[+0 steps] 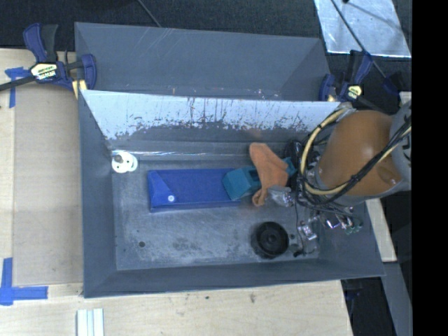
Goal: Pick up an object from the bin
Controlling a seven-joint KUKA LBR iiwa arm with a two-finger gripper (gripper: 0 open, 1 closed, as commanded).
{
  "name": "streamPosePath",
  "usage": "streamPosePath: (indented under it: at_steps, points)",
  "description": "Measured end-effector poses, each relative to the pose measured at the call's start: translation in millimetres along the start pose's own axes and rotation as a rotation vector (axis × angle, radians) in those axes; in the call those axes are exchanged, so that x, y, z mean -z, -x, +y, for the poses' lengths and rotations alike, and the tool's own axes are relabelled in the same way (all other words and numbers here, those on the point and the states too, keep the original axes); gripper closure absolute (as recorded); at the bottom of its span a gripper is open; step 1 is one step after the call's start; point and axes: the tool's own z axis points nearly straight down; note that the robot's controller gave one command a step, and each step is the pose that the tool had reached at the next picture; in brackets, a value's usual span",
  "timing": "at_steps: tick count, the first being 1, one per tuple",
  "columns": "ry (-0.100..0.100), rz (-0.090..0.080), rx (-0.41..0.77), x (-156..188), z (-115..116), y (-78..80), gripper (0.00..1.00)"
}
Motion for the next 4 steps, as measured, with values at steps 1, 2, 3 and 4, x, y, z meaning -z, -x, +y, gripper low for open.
streamPosePath:
  at_steps: [1, 2, 3, 4]
  points:
    - [0.001, 0.001, 0.248, -23.2, 17.4, -1.3, 0.00]
    - [0.000, 0.001, 0.140, -29.0, 24.1, 2.8, 1.00]
    - [0.000, 0.001, 0.140, -29.0, 24.1, 2.8, 1.00]
    - [0.002, 0.003, 0.140, -25.1, 24.7, 2.0, 1.00]
